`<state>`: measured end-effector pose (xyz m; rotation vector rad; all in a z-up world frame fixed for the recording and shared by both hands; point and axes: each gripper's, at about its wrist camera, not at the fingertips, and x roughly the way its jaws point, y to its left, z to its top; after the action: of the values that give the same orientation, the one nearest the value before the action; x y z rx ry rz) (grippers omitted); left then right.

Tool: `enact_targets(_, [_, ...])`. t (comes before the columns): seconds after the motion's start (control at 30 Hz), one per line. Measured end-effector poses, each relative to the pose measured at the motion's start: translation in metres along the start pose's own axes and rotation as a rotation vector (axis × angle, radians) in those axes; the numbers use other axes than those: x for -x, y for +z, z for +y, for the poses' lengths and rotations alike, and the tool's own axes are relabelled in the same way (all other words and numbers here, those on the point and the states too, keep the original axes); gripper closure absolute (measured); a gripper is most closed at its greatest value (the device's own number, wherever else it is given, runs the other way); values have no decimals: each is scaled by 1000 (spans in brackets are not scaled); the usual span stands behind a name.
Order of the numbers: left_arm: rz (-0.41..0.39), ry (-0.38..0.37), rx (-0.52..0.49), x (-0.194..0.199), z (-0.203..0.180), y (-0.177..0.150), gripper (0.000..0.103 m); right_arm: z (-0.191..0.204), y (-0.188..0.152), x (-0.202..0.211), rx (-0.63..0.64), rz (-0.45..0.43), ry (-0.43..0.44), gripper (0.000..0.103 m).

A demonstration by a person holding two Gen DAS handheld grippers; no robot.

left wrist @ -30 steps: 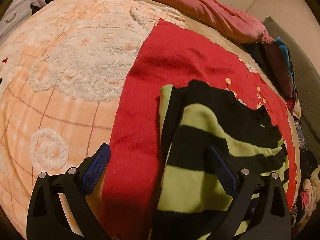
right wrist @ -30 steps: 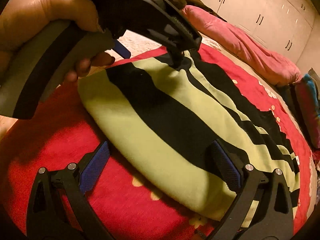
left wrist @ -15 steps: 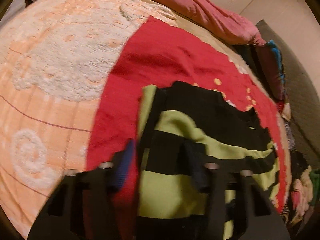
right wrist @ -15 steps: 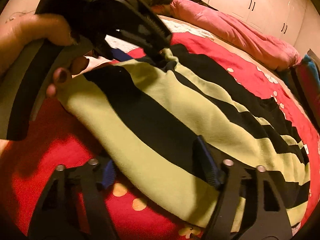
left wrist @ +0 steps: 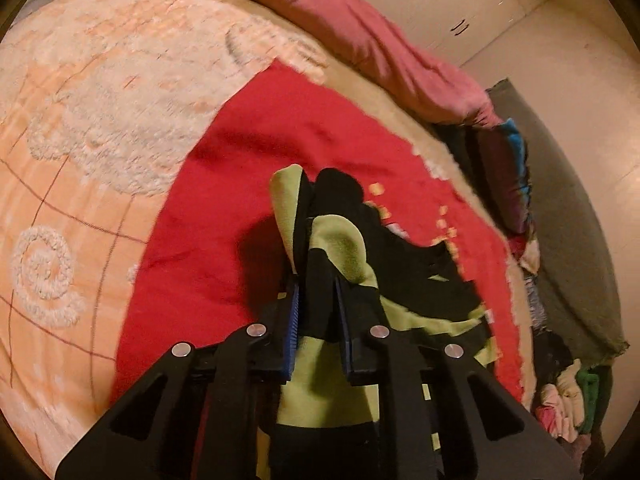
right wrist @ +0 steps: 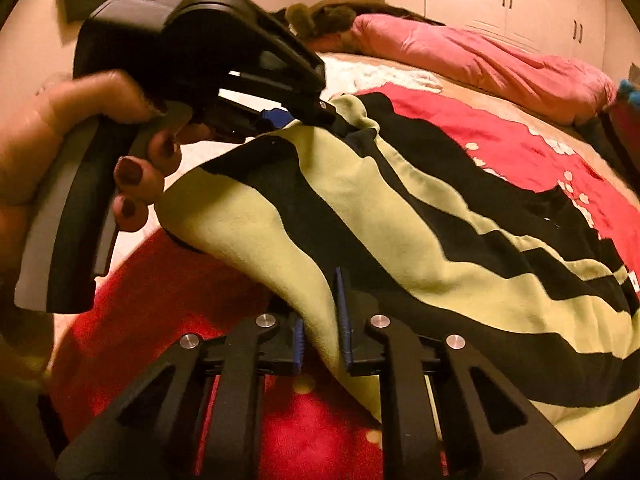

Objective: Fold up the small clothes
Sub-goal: 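Lift the folded bundle with both grippers and fold it over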

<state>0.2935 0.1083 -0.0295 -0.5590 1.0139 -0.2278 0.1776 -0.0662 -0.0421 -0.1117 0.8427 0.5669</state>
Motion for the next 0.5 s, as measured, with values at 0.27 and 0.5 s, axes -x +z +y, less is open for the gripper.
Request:
enact_targets(0.27, [0,-124,-55,6,-85,-7,87,-39,-2,45,-119,-78,15,99])
enact_targets(0.5, [74,-209,-148,-27,-174,-33,87,-85,-20,90,-235,-138,-3,100])
